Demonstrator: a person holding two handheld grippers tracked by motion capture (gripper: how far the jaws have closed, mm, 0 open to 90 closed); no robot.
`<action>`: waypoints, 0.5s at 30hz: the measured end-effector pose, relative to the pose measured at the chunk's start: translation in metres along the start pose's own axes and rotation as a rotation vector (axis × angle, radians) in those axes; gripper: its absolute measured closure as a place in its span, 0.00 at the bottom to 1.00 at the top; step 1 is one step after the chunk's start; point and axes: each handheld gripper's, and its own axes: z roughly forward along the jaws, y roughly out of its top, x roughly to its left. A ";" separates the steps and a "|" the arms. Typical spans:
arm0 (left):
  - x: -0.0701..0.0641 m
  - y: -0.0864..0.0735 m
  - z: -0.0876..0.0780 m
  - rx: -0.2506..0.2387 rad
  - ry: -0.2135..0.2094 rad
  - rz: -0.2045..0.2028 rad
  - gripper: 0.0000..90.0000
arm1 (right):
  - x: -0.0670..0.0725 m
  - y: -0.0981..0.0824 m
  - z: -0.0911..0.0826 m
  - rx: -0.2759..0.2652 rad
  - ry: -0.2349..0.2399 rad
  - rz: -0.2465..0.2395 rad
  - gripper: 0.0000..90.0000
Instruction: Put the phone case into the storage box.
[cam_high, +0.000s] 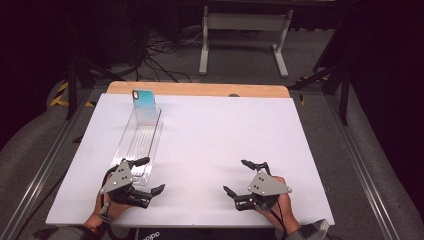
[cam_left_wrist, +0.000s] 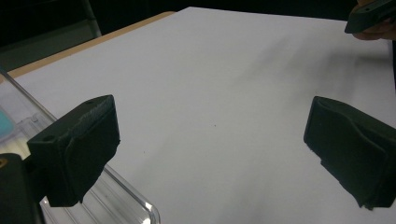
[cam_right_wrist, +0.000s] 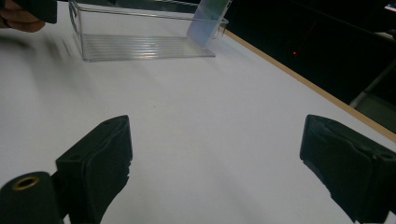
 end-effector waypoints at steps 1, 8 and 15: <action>0.000 0.000 0.000 -0.004 -0.001 0.002 0.05 | 0.000 0.000 0.000 0.001 -0.008 -0.003 0.11; -0.004 0.001 -0.001 -0.016 -0.012 0.019 0.04 | 0.000 0.001 0.002 0.011 -0.012 -0.005 0.11; -0.004 0.002 -0.003 -0.028 -0.020 0.014 0.05 | -0.002 0.000 0.003 0.021 -0.022 0.000 0.13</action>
